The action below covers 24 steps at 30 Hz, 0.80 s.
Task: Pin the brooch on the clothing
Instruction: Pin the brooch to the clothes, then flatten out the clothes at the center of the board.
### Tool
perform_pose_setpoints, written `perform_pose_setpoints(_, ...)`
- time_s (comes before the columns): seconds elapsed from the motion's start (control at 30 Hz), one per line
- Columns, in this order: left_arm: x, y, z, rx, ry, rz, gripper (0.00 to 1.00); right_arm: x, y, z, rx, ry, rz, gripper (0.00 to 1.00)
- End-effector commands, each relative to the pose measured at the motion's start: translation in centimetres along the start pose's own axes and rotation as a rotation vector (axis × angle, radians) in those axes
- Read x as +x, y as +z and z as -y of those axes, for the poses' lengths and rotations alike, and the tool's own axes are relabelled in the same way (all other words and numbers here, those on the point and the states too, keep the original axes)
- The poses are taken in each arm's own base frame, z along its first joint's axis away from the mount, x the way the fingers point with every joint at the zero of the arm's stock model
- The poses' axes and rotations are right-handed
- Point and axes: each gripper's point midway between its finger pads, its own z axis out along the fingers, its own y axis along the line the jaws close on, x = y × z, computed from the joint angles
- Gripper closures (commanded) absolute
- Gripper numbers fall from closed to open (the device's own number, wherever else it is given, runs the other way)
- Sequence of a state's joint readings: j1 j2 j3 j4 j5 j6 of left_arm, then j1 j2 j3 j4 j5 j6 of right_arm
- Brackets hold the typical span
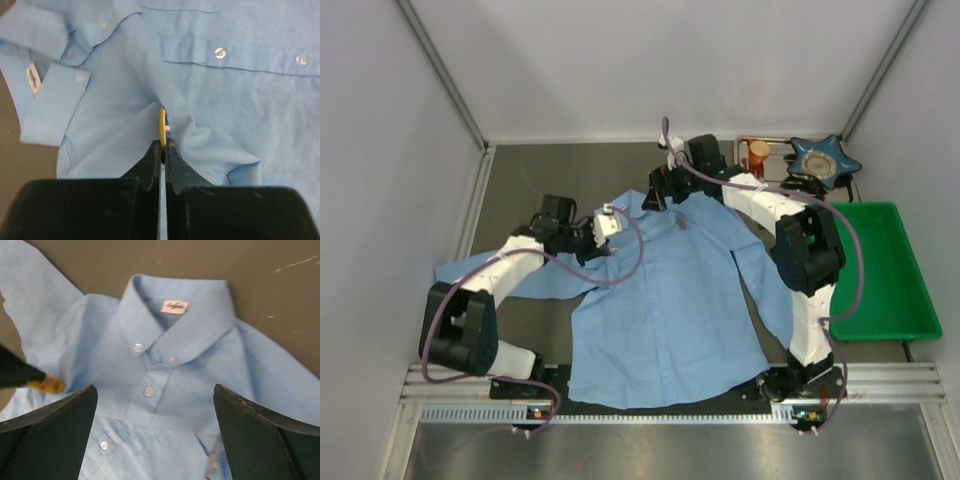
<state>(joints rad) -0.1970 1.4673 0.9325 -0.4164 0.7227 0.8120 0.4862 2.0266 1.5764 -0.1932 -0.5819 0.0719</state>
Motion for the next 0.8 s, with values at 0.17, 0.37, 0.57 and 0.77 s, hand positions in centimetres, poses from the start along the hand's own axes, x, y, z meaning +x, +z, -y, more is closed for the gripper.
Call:
perform_pose_setpoints(0.17,2.0,0.9,4.2,-0.094,0.621,-0.159,0.72,-0.7,-4.3,4.8,0.075,-0.215,-0.150,0.03)
perform_pose_setpoints(0.37,-1.0,-1.8,4.2,-0.128,0.424,-0.102,0.31,-1.6,-5.0,6.5,0.073,-0.301,-0.182,0.03)
perform_pose_setpoints(0.57,-2.4,-6.1,-3.3,-0.300,-0.123,0.037,0.27,-2.5,-3.2,8.6,0.089,-0.347,-0.186,0.03)
perform_pose_setpoints(0.77,1.3,-4.6,-8.6,-0.330,-0.581,-0.068,0.32,-2.5,-0.3,10.9,0.116,-0.336,-0.193,0.08)
